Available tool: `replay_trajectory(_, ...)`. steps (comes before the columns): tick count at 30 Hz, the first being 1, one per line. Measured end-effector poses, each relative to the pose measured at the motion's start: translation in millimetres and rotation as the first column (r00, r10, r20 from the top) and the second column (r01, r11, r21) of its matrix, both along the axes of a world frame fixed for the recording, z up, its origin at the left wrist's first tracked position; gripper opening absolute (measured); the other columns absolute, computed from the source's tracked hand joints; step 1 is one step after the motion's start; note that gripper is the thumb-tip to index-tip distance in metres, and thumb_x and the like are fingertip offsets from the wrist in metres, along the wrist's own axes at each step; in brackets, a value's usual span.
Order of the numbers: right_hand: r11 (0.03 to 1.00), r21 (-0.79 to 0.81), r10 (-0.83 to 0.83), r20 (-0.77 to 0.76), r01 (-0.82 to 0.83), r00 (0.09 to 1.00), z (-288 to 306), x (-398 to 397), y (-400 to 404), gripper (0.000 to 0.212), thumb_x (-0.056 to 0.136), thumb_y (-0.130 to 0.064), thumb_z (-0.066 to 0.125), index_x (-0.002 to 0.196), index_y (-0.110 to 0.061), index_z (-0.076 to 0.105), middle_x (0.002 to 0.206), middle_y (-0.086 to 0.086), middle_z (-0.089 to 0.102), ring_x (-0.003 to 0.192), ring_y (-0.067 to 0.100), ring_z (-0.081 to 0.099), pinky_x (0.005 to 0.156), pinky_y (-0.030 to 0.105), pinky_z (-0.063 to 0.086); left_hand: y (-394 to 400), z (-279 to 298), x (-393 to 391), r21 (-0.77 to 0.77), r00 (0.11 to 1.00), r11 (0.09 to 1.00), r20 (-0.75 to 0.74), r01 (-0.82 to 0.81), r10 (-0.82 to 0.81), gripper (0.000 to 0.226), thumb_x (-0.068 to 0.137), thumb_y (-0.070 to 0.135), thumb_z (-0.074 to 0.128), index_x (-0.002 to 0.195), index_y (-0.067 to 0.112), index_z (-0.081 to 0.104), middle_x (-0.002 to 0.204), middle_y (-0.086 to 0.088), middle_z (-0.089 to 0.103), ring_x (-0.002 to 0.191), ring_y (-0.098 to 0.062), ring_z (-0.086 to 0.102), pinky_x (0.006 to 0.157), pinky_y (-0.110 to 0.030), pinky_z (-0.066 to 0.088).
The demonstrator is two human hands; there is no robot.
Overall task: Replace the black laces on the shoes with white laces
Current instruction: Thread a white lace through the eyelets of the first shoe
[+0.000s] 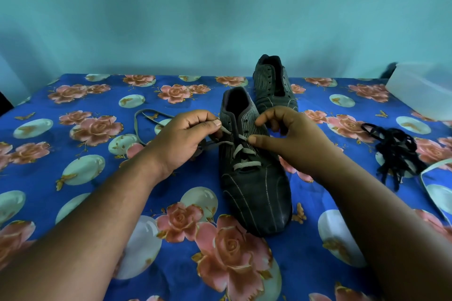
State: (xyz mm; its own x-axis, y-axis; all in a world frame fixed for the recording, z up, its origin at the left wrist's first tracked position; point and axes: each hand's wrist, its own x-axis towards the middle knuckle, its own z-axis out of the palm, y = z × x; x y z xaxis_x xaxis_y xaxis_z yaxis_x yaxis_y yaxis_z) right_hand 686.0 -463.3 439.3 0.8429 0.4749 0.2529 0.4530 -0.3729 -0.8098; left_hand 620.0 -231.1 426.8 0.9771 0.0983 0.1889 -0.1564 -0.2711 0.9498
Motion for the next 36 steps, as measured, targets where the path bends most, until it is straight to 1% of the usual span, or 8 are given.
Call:
replay_trajectory(6,0.993,-0.092,0.085,0.124,-0.074,0.989,-11.2,6.5,5.4,0.051,0.097,-0.036,0.066,0.144,-0.048,0.050,0.096,-0.011,0.044,0.088,0.002,0.047,0.086,0.010,0.039,-1.8,3.6,-3.7,0.072,0.999,0.997,0.032,0.015,-0.017,0.018,0.101,0.012,0.058,0.095,0.013,0.075,0.110,-0.007,0.074,0.101,0.000,0.066,0.086,-0.010,0.049)
replay_trajectory(11,0.993,-0.073,0.102,0.156,-0.092,0.982,-12.8,16.9,1.6,0.033,0.098,-0.034,0.065,0.130,-0.040,0.059,0.092,-0.012,0.043,0.091,0.005,0.048,0.085,0.018,0.037,-0.1,3.3,-3.5,0.094,0.999,0.996,0.053,-0.002,-0.003,0.017,0.101,0.014,0.060,0.098,0.008,0.075,0.108,-0.008,0.076,0.106,-0.006,0.069,0.087,-0.012,0.051)
replay_trajectory(16,0.987,-0.065,0.151,0.101,-0.145,0.983,-12.0,20.8,-5.1,0.058,0.075,-0.060,0.073,0.126,-0.041,0.054,0.093,-0.007,0.046,0.088,0.010,0.049,0.080,0.014,0.041,-1.2,-1.0,0.1,0.089,0.999,0.995,0.009,-0.039,0.039,0.016,0.100,0.021,0.062,0.094,0.014,0.074,0.114,-0.017,0.070,0.096,-0.014,0.064,0.078,-0.028,0.052)
replay_trajectory(19,0.986,-0.026,0.166,0.068,-0.165,0.984,-12.5,20.7,-5.6,0.051,0.082,-0.040,0.083,0.125,-0.038,0.055,0.094,0.005,0.050,0.090,0.020,0.052,0.078,0.027,0.047,-1.6,-4.1,2.7,0.144,0.996,0.985,0.022,-0.093,0.091,0.017,0.100,0.026,0.062,0.099,0.014,0.074,0.109,-0.019,0.071,0.090,-0.019,0.064,0.077,-0.048,0.059)
replay_trajectory(22,0.982,0.051,0.179,0.008,-0.179,0.984,-11.0,18.7,-6.3,0.045,0.085,-0.027,0.082,0.122,-0.036,0.058,0.100,0.011,0.052,0.094,0.024,0.056,0.086,0.034,0.051,4.1,-7.5,6.8,0.256,0.975,0.944,0.133,-0.206,0.177,0.017,0.100,0.032,0.064,0.097,0.017,0.071,0.080,0.007,0.069,0.069,-0.015,0.061,0.068,-0.056,0.059)
replay_trajectory(25,0.989,0.090,0.118,0.041,-0.121,0.992,-10.9,16.7,-3.1,0.034,0.086,-0.037,0.078,0.116,-0.033,0.061,0.112,0.000,0.052,0.102,0.011,0.055,0.092,0.022,0.045,11.0,-8.5,12.7,0.375,0.908,0.871,0.386,-0.318,0.166,0.032,0.098,0.039,0.061,0.124,0.023,0.067,0.117,0.014,0.059,0.110,-0.007,0.059,0.097,-0.047,0.051)
replay_trajectory(28,0.987,0.060,0.133,0.181,-0.146,0.974,-8.6,14.3,1.3,0.031,0.089,-0.029,0.077,0.116,-0.020,0.063,0.123,0.001,0.054,0.116,0.004,0.053,0.097,0.011,0.039,4.1,-8.1,10.7,0.491,0.907,0.851,0.420,-0.187,-0.042,0.049,0.100,0.049,0.053,0.144,0.027,0.056,0.144,0.005,0.048,0.137,-0.015,0.045,0.109,-0.053,0.043)
replay_trajectory(36,0.984,-0.051,0.177,0.223,-0.170,0.959,-11.9,22.5,-5.7,0.049,0.077,-0.057,0.074,0.110,-0.027,0.055,0.116,-0.008,0.055,0.112,0.014,0.054,0.094,0.023,0.042,-8.4,-9.8,7.6,0.580,0.949,0.808,0.302,-0.104,-0.094,0.030,0.098,0.057,0.047,0.119,0.039,0.058,0.126,0.019,0.059,0.122,-0.008,0.052,0.107,-0.055,0.037)
